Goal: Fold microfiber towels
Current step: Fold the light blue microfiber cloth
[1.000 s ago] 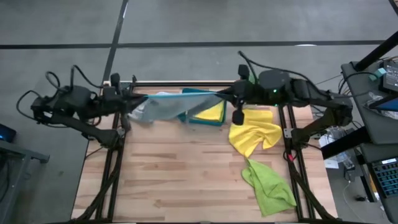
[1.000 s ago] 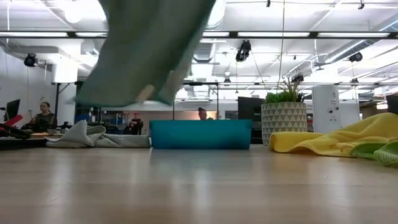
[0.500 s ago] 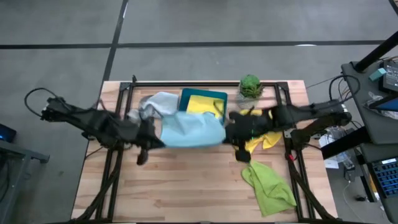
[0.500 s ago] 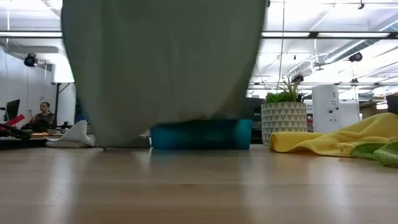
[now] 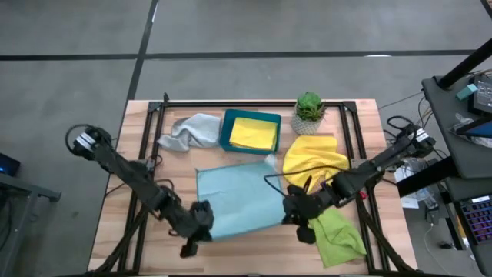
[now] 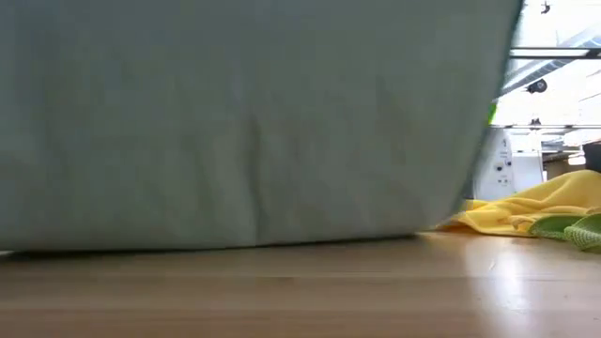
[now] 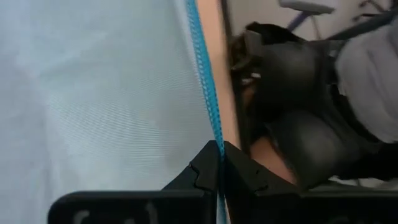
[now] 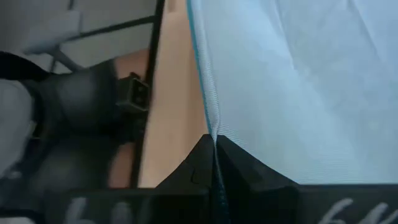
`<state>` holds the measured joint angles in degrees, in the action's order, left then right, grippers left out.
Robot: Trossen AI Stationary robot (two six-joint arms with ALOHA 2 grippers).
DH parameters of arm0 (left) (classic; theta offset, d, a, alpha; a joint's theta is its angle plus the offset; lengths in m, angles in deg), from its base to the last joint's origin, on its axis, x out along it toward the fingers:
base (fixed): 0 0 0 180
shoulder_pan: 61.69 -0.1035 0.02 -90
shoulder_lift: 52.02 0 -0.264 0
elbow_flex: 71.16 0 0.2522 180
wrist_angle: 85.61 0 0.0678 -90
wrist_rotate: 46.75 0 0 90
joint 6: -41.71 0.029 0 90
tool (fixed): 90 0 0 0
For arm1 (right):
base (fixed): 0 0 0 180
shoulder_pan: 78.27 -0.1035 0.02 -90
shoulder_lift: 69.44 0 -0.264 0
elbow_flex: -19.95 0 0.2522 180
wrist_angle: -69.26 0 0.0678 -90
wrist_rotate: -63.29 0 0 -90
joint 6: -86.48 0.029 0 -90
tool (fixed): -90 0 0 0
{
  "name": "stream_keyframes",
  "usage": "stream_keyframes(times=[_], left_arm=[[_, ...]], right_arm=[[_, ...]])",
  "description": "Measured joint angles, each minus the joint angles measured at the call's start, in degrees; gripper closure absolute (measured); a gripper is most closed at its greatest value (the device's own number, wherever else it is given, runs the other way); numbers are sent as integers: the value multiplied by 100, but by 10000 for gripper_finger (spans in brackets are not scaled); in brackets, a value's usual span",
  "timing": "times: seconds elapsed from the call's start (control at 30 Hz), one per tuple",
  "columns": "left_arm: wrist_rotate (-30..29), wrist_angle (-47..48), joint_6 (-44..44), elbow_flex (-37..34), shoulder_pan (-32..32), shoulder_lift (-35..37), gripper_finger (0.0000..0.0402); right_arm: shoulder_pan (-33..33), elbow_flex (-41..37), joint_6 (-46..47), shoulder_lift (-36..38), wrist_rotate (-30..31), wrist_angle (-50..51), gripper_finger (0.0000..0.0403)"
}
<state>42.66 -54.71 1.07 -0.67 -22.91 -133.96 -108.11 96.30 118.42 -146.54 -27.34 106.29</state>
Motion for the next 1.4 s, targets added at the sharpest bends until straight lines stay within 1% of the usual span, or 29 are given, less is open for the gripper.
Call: stream_keyframes(times=[0.2, 0.47, 0.63, 0.77, 0.93, 1.13, 1.4], left_arm=[[29, -1079, -105, 0, 221, -662, 402], [27, -1085, -251, -2, 225, -1043, 402], [28, -986, -206, -86, 172, -1020, 402], [3, -415, 21, -140, 12, -792, 402], [-35, 509, 169, -239, -350, -530, 402], [-341, 1450, 725, -275, -827, -318, 402], [-790, 2033, 1639, -294, -1597, -224, 402]], right_arm=[[-280, -581, 769, 2, -264, -740, 394], [-405, -1037, 1288, 4, -294, -1094, 394], [-352, -1164, 1303, 4, -242, -1078, 394], [-18, -1178, 1029, 4, -238, -1018, 394], [564, -1128, 481, 4, -102, -647, 394], [1415, -1129, -170, 4, 108, -281, 394], [2328, -1139, -944, 5, 228, -197, 394]])
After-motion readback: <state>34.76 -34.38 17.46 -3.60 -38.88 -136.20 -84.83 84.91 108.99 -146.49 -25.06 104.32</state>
